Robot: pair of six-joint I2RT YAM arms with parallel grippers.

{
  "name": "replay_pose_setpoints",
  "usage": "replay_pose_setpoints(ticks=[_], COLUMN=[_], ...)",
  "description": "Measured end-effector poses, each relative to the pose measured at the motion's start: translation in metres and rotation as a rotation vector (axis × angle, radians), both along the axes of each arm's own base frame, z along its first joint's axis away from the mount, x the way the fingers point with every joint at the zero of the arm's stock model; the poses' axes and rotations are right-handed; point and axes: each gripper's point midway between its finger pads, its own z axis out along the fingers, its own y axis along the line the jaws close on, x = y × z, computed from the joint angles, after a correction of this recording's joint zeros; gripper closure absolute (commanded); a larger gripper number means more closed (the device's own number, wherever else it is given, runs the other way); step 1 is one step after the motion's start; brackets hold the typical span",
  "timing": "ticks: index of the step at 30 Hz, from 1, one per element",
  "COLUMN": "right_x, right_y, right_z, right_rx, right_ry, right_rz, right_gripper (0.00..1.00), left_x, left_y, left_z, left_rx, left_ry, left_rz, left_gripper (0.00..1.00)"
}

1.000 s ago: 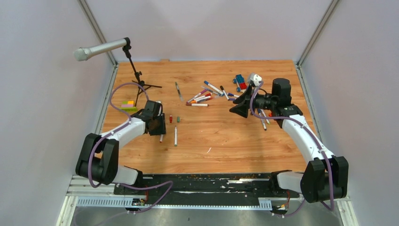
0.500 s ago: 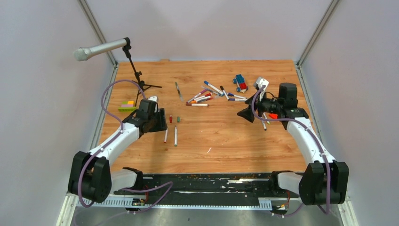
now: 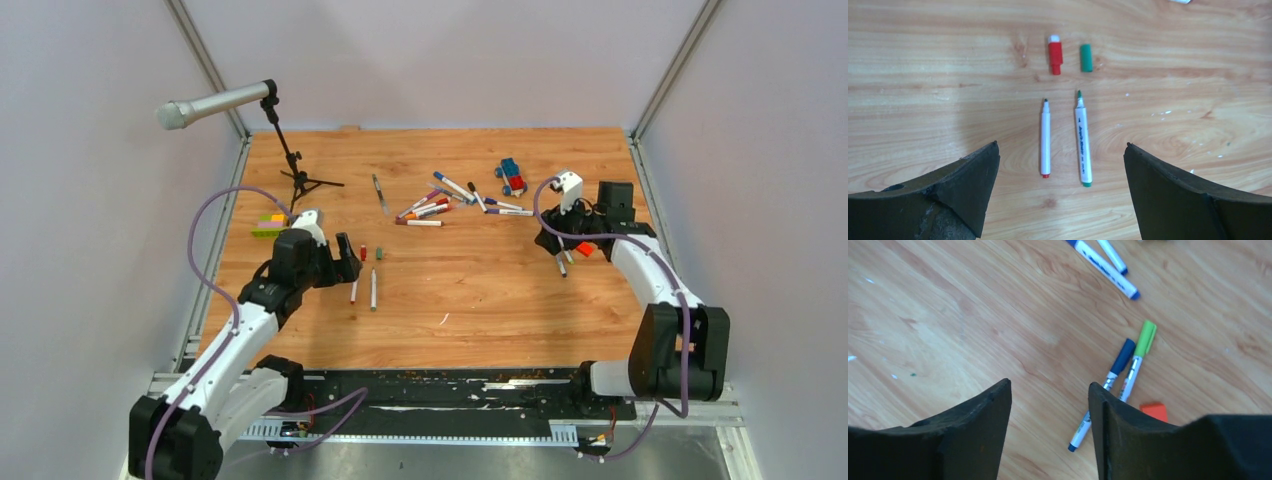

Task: Open the pen caps
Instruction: Pick up the pen from the center of the board.

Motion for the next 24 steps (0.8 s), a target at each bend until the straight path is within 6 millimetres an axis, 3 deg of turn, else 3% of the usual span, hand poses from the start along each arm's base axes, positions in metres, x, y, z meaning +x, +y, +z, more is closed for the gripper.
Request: replay_pose_setpoints(ticks=[2, 5, 15, 24], right_x=[0.002, 0.009, 0.019, 0.018], right_y=[-0.009, -0.022, -0.050, -0.058], right_z=[-0.017, -0.037, -0.070, -0.089], right_rx=[-0.038, -0.097, -0.218, -0.249], right_ry=[0.052, 0.117, 0.210, 0.281], right_rz=[-0.034, -0.083, -0.191, -0.226], right_gripper=[0.53, 0.55, 0.55, 0.59], left_x=[0.000, -0.001, -0.011, -0.015], left_y=[0.000, -0.001, 0.012, 0.013], left_z=[0.012, 0.018, -0.014, -0.024], left_rx=[-0.032, -0.054, -0.013, -0.007], left_ry=[-0.051, -0.077, 0.009, 0.029], left_rz=[0.007, 0.010, 0.078, 0.082], left_gripper=[0.00, 0.00, 0.00, 0.00])
